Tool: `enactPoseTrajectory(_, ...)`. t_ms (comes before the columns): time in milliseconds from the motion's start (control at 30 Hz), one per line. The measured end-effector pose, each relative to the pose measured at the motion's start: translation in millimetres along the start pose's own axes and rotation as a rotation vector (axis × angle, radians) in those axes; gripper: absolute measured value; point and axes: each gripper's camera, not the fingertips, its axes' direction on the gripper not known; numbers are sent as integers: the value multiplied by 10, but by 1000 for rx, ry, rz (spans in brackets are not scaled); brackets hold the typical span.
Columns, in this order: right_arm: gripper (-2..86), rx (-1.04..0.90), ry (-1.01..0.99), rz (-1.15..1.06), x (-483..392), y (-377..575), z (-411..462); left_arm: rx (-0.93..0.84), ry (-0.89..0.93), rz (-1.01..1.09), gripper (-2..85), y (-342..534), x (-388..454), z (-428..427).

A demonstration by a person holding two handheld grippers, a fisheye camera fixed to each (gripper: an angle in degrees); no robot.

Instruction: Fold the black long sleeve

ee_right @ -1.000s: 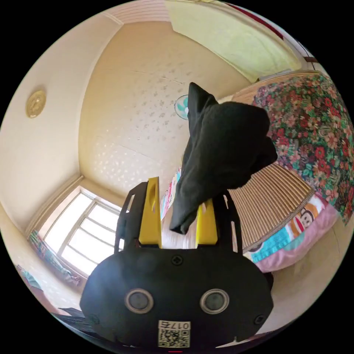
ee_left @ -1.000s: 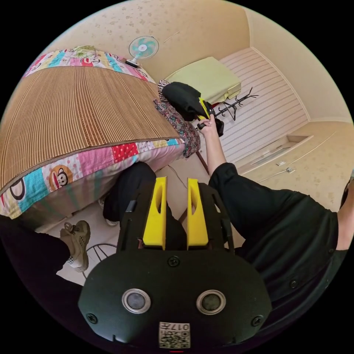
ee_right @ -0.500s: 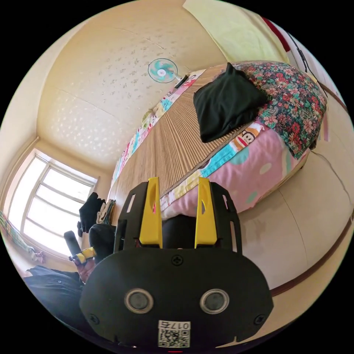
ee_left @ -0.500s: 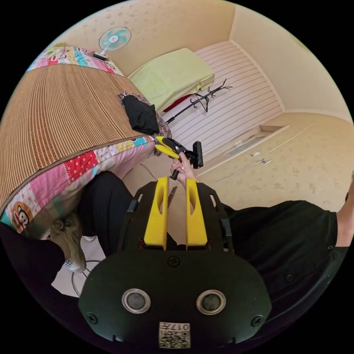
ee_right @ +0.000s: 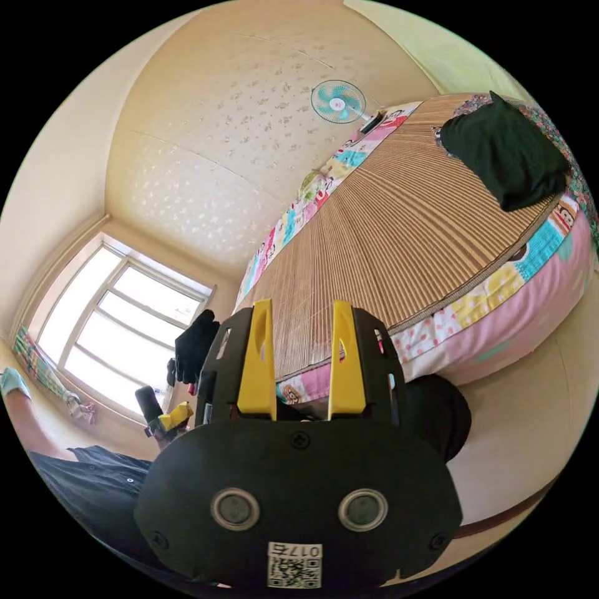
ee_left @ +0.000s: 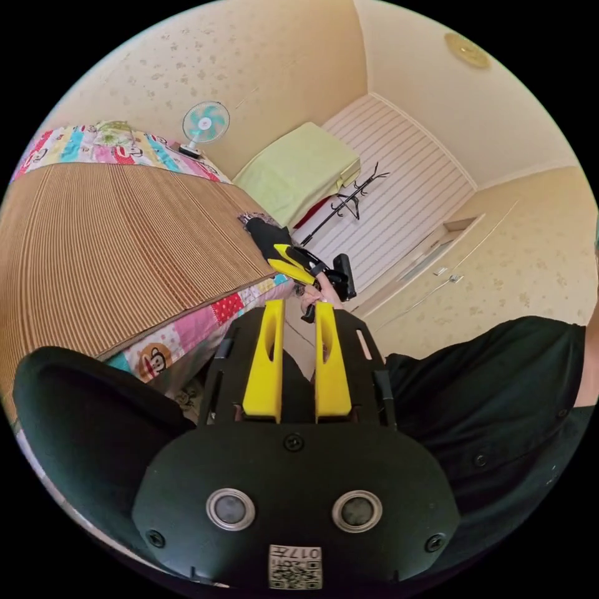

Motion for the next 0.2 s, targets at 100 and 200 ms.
enactPoseTrajectory(100,73,-34,6,-42,-186,256,431,100,-116,-12,93,75,-43,-548)
enactPoseTrajectory(200,29,-143,-46,-54,-342,426,955,193,-190,-93,99,246,-141,-1052)
